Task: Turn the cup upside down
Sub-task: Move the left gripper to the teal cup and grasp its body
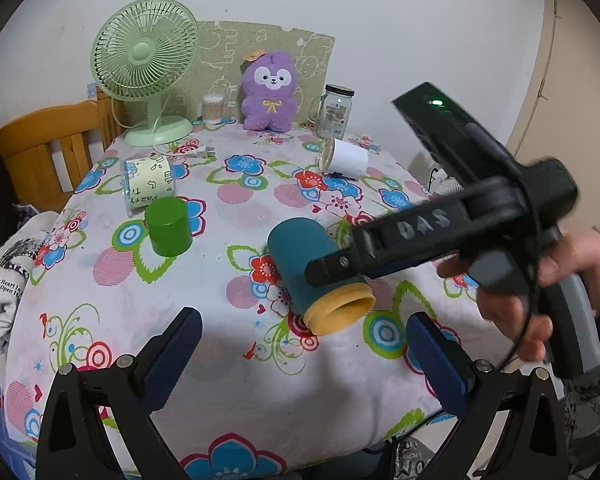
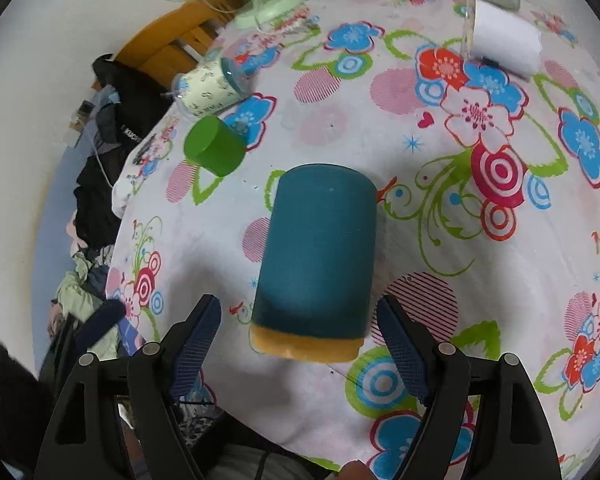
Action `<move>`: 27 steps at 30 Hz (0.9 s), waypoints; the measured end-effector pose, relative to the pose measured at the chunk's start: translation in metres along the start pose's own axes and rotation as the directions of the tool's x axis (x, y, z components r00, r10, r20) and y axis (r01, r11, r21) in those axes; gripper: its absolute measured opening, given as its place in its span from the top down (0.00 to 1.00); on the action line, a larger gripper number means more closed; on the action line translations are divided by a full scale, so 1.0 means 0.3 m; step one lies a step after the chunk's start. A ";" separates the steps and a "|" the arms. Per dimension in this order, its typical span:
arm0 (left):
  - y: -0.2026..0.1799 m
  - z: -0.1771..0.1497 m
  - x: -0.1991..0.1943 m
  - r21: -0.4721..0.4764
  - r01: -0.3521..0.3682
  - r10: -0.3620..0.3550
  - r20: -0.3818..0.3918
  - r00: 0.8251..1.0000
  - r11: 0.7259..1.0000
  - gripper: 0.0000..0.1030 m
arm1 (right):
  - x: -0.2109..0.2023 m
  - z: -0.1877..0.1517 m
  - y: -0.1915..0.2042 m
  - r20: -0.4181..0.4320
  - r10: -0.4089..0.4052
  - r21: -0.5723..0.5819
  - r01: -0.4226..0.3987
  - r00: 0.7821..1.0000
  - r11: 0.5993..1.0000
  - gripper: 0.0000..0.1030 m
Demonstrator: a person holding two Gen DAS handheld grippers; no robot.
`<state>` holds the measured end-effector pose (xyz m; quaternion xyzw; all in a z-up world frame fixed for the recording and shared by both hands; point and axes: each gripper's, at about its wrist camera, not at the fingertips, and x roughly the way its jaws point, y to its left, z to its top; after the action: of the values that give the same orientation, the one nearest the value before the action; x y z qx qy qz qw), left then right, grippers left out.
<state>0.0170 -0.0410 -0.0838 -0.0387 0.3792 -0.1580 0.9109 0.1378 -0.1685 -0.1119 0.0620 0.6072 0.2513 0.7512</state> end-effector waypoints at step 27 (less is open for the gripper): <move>-0.003 0.176 0.155 -0.128 -0.027 0.019 -0.061 0.998 0.991 0.00 | -0.179 -0.293 -0.185 0.312 0.017 0.024 -0.026 0.950 0.999 0.06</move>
<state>0.0848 -0.0592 -0.0777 -0.0883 0.4162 -0.1237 0.8965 0.0643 -0.2595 -0.1090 0.1179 0.4838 0.2378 0.8339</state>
